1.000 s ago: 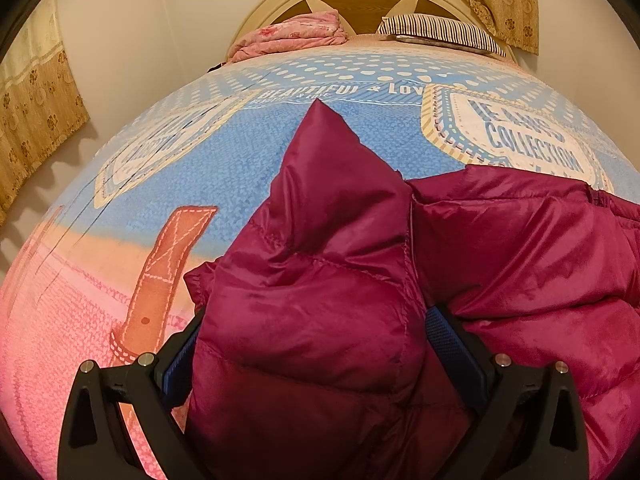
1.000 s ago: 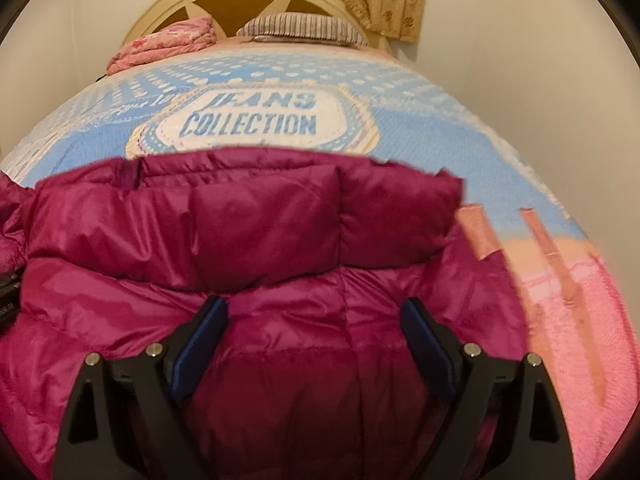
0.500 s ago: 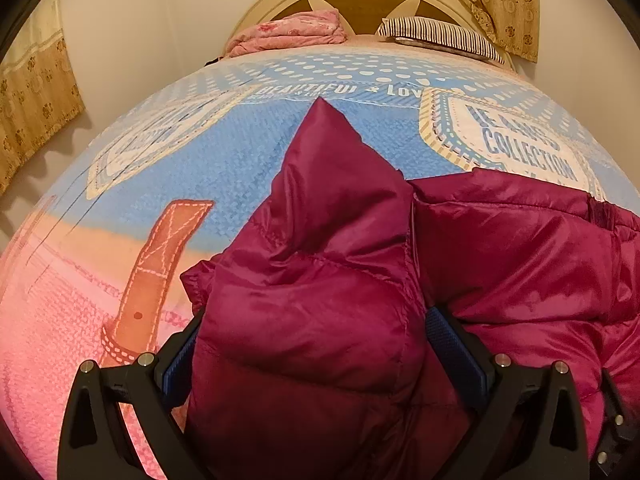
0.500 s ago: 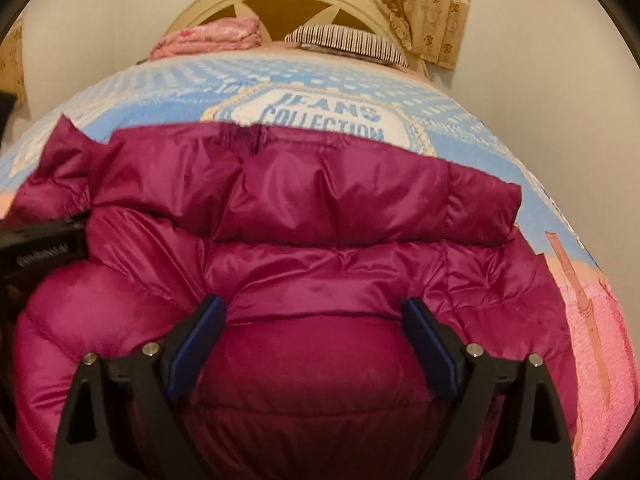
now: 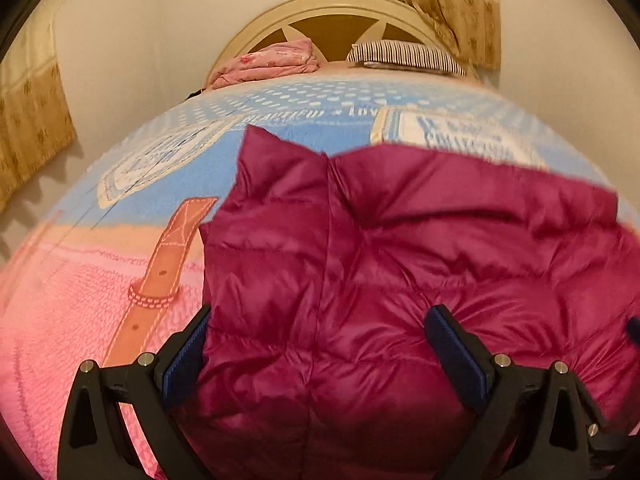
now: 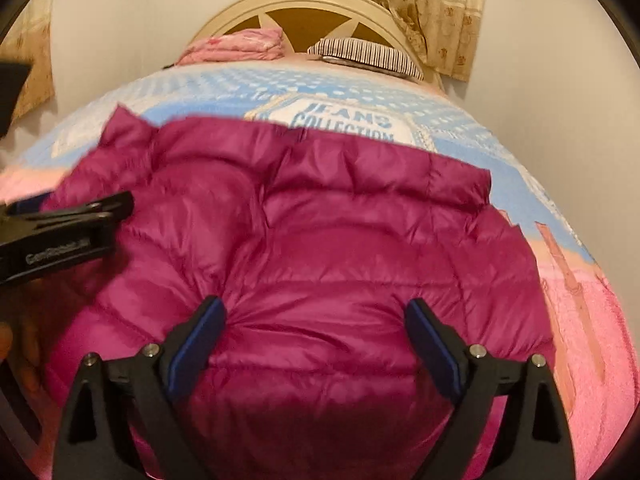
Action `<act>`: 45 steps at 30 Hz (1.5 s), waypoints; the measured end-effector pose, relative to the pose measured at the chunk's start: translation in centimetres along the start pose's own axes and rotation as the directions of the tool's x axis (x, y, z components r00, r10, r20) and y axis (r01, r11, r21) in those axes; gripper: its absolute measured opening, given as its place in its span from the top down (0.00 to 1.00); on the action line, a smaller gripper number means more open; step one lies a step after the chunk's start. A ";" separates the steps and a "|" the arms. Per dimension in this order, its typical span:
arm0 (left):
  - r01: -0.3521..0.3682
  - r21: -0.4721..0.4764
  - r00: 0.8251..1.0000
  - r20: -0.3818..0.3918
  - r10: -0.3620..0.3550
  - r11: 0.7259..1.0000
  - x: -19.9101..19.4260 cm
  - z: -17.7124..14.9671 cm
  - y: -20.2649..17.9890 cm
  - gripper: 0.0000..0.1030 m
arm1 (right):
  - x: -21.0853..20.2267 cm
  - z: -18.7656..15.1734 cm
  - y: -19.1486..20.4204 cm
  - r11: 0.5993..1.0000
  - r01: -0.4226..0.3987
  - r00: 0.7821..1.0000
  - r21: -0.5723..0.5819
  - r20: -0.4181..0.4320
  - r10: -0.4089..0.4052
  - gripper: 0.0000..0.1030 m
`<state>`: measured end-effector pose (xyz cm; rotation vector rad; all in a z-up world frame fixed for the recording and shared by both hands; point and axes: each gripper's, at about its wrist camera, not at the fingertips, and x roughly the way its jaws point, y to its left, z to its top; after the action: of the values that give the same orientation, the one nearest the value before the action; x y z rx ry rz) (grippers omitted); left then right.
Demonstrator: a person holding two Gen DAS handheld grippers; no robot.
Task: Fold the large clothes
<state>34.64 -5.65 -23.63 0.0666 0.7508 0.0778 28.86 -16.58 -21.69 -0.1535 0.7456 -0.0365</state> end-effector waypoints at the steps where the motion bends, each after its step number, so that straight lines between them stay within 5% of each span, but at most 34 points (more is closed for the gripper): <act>1: -0.002 -0.007 1.000 -0.002 0.002 1.000 -0.2 -0.1 0.2 0.01 | 0.4 -0.5 0.3 1.000 0.014 1.000 -0.015 0.009 -0.014 0.08; 9: -0.004 -0.132 0.999 0.050 0.011 0.991 -5.9 -2.2 5.4 0.01 | 1.7 -0.5 0.0 1.000 0.009 0.999 0.004 -0.033 -0.009 0.05; 15: 0.056 -0.312 0.997 -0.034 -0.070 0.948 -7.7 -6.3 10.0 0.01 | 1.7 -0.6 0.2 1.000 0.011 1.000 0.005 -0.026 -0.010 0.04; 25: 0.066 -0.314 0.991 -0.091 -0.099 0.947 -5.3 -7.4 7.3 0.05 | 1.4 -1.0 -0.1 1.000 0.010 0.999 0.006 -0.031 -0.009 0.04; 29: 0.094 -0.326 0.989 -0.077 -0.125 0.941 -5.4 -7.9 6.9 0.10 | -2.8 -2.0 -1.6 1.000 -0.011 0.999 0.006 0.034 0.011 0.06; 33: 0.115 -0.315 0.988 -0.060 -0.140 0.942 -5.7 -8.2 6.4 0.31 | -2.5 -4.3 -1.0 0.999 -0.007 1.000 -0.035 0.009 0.007 0.05; 37: 0.170 -0.311 0.983 -0.008 -0.181 0.935 -6.6 -7.8 6.8 0.90 | -1.7 -4.2 -1.0 0.999 0.006 1.000 -0.043 -0.019 -0.007 0.05; 45: 0.216 -0.298 0.976 0.079 -0.202 0.930 -9.6 -7.2 7.6 0.94 | -1.9 -4.4 -0.6 0.998 0.024 0.999 -0.054 -0.022 -0.025 0.04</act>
<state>22.42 1.22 -21.71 -0.3067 0.6875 -0.0119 24.52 -17.55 -23.49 -0.2133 0.7678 -0.0417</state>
